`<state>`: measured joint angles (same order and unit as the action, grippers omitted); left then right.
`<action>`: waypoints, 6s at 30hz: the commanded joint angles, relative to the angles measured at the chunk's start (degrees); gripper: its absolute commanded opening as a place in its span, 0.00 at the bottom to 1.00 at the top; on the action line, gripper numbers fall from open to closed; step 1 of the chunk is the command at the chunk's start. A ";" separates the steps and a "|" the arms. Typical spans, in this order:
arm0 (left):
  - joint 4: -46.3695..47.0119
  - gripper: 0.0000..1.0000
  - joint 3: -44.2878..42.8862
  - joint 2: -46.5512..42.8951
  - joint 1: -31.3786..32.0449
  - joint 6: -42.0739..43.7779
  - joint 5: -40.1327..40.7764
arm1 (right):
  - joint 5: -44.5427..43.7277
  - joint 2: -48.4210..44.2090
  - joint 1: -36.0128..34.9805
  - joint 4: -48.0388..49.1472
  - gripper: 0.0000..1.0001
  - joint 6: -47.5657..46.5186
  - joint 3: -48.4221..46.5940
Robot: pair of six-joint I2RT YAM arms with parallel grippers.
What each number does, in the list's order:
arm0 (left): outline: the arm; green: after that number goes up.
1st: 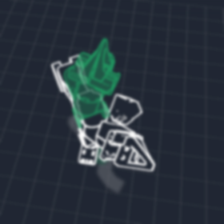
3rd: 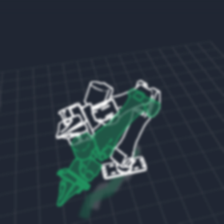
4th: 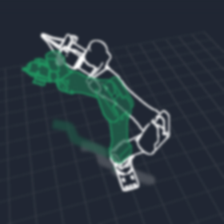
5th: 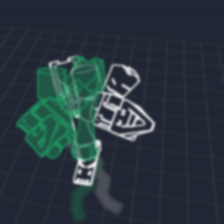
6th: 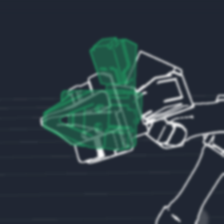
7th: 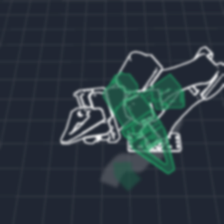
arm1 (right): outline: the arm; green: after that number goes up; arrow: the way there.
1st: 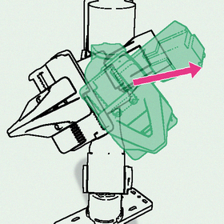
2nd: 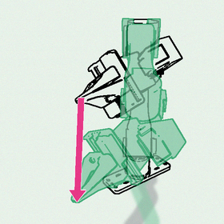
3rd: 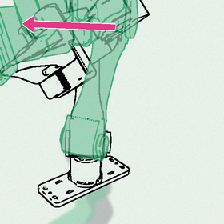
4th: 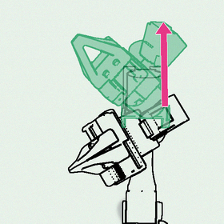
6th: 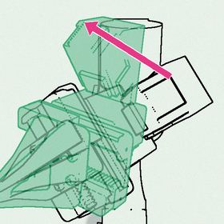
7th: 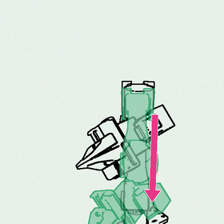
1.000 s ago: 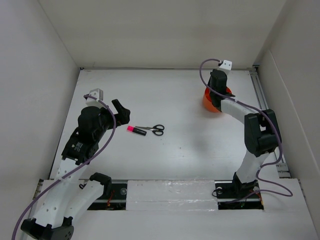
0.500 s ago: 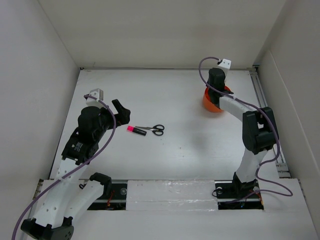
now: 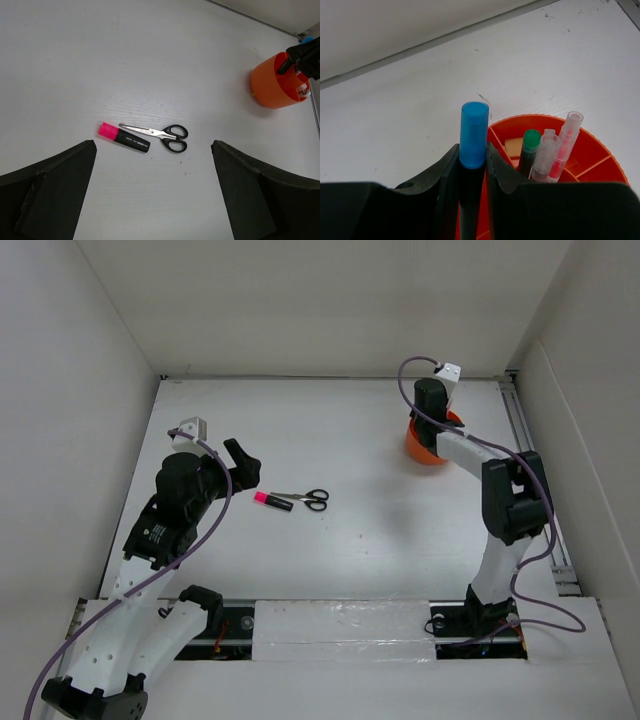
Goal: Sort the stationery into containers
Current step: Place the pen in the storage box, then pick up the pen from the center of the board.
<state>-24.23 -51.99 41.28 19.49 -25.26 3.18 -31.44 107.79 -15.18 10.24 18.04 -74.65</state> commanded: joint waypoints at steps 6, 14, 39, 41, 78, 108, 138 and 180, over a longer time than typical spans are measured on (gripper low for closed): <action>2.26 1.00 0.57 -1.20 0.03 1.00 -0.54 | -1.25 1.28 -0.11 -0.13 0.00 2.44 -3.13; 2.26 1.00 0.57 -1.20 0.03 1.00 -0.54 | -2.40 1.28 -0.11 -0.66 0.08 2.44 -2.60; 2.78 1.00 1.10 -1.20 0.03 1.00 -1.07 | -2.92 0.23 -0.64 -0.66 0.32 2.44 -2.08; 2.78 1.00 1.10 -1.20 0.03 1.00 -1.07 | -2.92 0.23 -0.64 -0.66 0.34 1.91 -2.08; -3.29 1.00 1.79 14.43 -3.49 -21.39 9.32 | 35.16 -29.02 -18.30 -13.20 0.52 -14.00 8.99; -13.21 0.92 -9.97 55.83 5.30 -55.43 20.81 | 19.40 -59.80 -40.89 -26.06 0.61 -5.74 22.26; -6.53 0.00 -6.20 61.73 1.61 -51.82 15.01 | 20.63 -63.23 -41.95 -27.72 0.59 -5.74 21.30; 8.58 0.00 -10.50 15.86 6.62 4.33 -11.44 | 32.69 -36.78 -41.95 0.04 0.57 1.20 15.68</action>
<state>-19.38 -63.22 59.46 26.15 -23.40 -6.09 2.96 69.06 -56.73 5.39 17.50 -55.70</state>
